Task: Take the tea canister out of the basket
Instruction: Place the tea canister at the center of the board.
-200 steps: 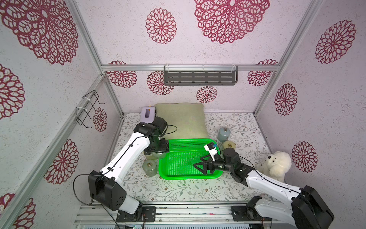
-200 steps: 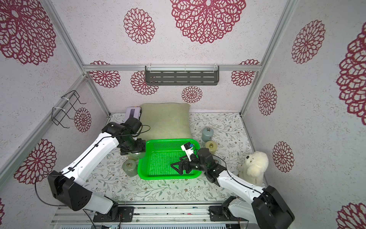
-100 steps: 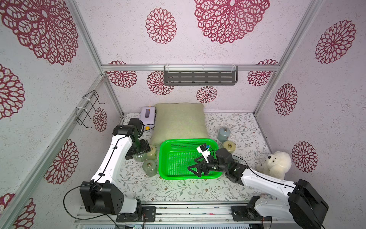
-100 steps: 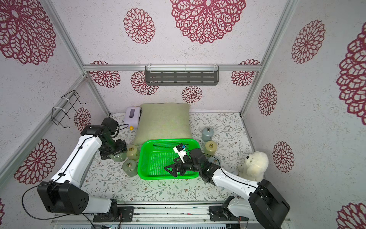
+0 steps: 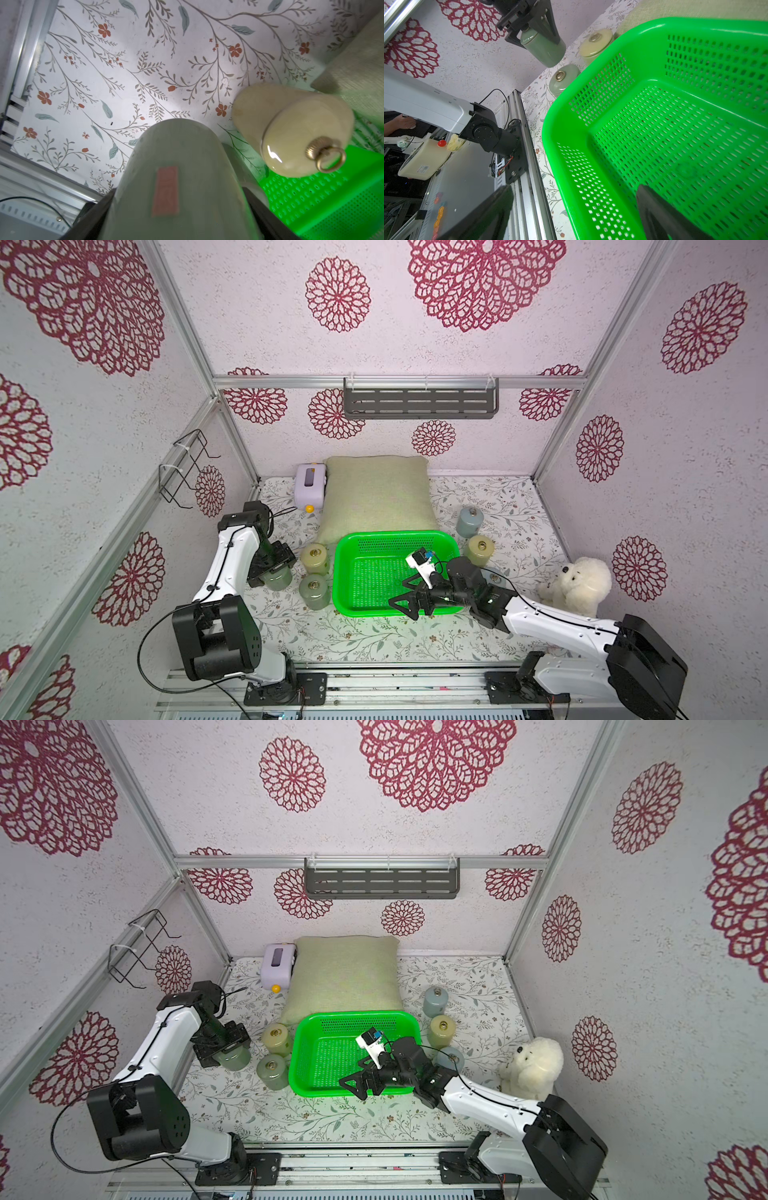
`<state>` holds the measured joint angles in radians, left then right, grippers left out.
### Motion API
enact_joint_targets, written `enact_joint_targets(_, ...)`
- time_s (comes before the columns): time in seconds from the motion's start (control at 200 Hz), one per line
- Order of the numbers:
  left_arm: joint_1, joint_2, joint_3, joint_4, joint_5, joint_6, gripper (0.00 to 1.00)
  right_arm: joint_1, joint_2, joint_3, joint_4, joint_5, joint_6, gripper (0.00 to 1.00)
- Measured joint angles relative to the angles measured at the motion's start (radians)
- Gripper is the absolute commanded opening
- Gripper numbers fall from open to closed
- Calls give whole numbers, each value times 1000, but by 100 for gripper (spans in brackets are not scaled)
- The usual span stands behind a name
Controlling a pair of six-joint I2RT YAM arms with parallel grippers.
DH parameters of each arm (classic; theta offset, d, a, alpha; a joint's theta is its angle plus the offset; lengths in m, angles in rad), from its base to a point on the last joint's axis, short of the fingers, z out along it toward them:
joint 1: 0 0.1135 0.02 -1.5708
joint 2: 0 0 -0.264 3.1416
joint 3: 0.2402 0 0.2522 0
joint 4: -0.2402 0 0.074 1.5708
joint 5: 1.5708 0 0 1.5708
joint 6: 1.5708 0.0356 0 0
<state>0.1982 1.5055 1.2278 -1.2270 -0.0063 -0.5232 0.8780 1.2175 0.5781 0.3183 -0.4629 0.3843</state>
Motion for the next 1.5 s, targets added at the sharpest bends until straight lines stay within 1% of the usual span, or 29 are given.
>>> enact_joint_targets(0.245,39,81,-33,77,42,-1,75,6,19,0,7,5,0,99)
enact_joint_targets(0.746,77,255,-34,206,61,-28,76,9,38,0,20,6,1,99)
enact_joint_targets(0.921,81,271,-33,220,65,-31,78,9,45,0,23,6,1,99)
enact_joint_targets(0.971,82,271,-33,220,66,-32,78,9,49,0,23,6,1,99)
enact_joint_targets(1.021,82,271,-33,219,66,-32,83,9,53,0,23,6,1,99)
enact_joint_targets(1.116,82,271,-33,220,66,-32,86,9,60,0,24,5,1,99)
enact_joint_targets(1.156,82,271,-33,219,66,-32,90,9,62,0,24,5,1,99)
enact_joint_targets(1.171,82,271,-33,220,66,-32,95,9,62,0,25,5,1,99)
enact_joint_targets(1.181,82,271,-34,220,66,-32,96,9,63,0,25,5,1,99)
enact_joint_targets(1.261,83,271,-35,223,71,-33,100,9,65,0,26,6,1,99)
enact_joint_targets(1.286,83,271,-35,224,73,-33,98,9,65,0,26,6,1,99)
enact_joint_targets(1.501,83,267,-36,228,69,-34,97,9,68,0,29,6,1,99)
